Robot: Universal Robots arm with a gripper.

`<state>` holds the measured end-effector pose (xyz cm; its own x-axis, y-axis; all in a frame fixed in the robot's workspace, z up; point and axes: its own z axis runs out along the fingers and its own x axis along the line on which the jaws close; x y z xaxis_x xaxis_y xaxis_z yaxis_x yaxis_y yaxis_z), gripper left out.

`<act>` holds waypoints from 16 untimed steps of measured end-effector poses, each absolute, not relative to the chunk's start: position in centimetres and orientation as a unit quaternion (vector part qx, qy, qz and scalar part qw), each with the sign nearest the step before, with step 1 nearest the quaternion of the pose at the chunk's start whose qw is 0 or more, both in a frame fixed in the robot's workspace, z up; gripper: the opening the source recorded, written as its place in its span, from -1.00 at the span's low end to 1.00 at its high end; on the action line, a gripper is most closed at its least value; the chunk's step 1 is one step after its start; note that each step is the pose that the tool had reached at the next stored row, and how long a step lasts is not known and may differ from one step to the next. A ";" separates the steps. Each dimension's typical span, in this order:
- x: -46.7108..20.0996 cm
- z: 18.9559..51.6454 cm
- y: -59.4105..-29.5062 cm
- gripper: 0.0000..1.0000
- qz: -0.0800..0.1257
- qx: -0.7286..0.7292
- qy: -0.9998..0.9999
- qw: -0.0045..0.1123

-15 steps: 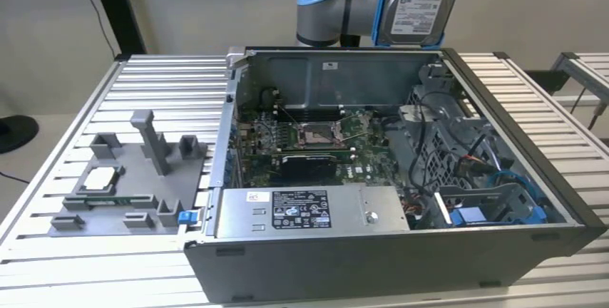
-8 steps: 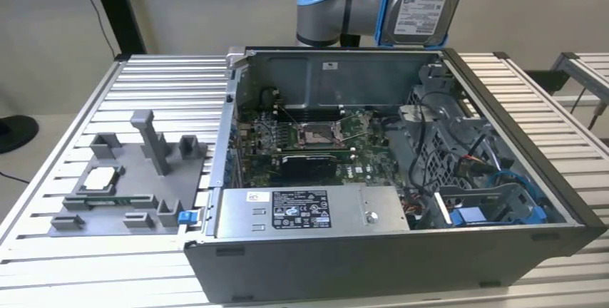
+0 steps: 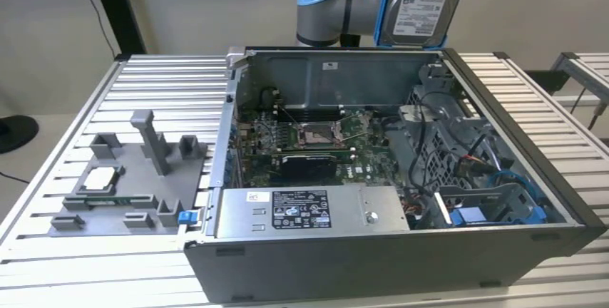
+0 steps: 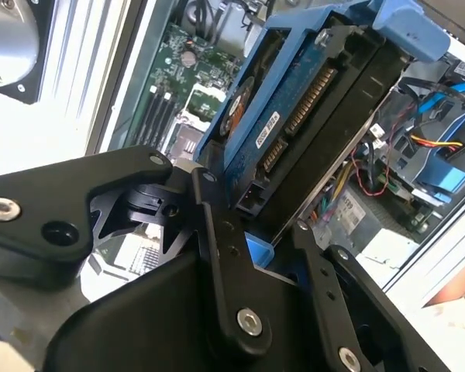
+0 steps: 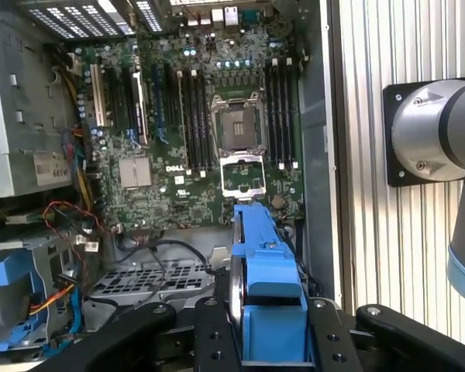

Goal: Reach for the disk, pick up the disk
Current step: 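Pick up the disk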

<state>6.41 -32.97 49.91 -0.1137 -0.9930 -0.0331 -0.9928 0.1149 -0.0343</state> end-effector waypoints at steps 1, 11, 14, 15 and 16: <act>6.4 49.9 -33.0 -1.00 -0.002 -0.665 0.746 0.024; 6.5 49.9 -33.3 -1.00 -0.001 -0.665 0.746 0.023; 6.5 49.8 -33.7 -1.00 -0.001 -0.665 0.747 0.022; 6.5 49.8 -33.9 -1.00 0.000 -0.665 0.747 0.022; 6.5 49.8 -34.0 -1.00 0.000 -0.665 0.747 0.022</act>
